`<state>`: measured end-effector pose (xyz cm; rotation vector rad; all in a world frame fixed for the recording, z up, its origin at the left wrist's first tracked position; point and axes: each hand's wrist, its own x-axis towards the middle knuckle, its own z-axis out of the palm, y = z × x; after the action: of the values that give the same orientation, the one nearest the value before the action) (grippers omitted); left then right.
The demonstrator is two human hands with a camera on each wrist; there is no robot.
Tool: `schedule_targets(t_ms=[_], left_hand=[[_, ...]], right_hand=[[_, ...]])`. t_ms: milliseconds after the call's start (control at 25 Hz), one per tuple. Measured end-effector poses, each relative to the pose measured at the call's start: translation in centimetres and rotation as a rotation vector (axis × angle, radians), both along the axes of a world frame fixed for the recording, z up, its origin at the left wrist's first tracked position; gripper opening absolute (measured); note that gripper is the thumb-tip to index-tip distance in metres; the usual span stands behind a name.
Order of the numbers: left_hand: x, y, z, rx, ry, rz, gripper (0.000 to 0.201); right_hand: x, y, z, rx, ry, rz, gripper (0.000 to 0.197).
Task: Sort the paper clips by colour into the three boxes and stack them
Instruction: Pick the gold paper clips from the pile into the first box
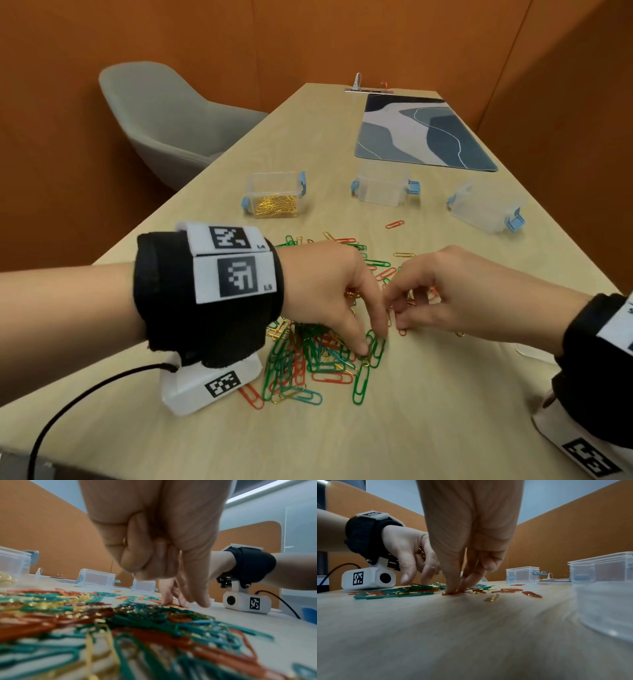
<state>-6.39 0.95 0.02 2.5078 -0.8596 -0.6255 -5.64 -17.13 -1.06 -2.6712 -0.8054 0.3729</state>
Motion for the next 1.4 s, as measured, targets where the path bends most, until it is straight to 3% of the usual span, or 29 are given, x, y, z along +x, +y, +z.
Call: schedule_targets(t_ms=[200,560,680,840,960,1040,1240,1400], left_hand=[[0.5,-0.2,-0.6,0.093,-0.165,-0.007,0.010],[0.3,-0.1,-0.4,0.091,-0.146,0.057,0.018],[0.3,-0.6,-0.7,0.154,-0.159,0.058,0.011],[0.5,-0.7,-0.7,0.202,0.003,0.154,0.014],[0.9,-0.4,0.0,-0.055,0.389,0.452,0.026],[1.3,0.2,0.5,-0.225,0.560,0.546,0.029],[1.9,0.9,-0.2,-0.370,0.728,0.569,0.029],[2.2,0.8,-0.8,-0.384,0.779,0.618,0.033]], right_hand=[[0.0,-0.2,-0.1,-0.011,-0.008,-0.028,0.004],[0.2,0.0,-0.1,-0.010,-0.053,-0.024,0.008],[0.3,0.1,-0.3,-0.044,-0.026,-0.009,0.003],[0.1,0.1,-0.2,-0.091,0.025,0.024,0.007],[-0.1,0.1,-0.1,-0.075,0.004,0.057,0.005],[-0.1,0.1,-0.1,-0.071,-0.002,0.070,0.006],[-0.3,0.3,-0.2,-0.081,0.042,0.100,0.009],[-0.2,0.3,0.3,0.219,-0.227,0.082,0.006]])
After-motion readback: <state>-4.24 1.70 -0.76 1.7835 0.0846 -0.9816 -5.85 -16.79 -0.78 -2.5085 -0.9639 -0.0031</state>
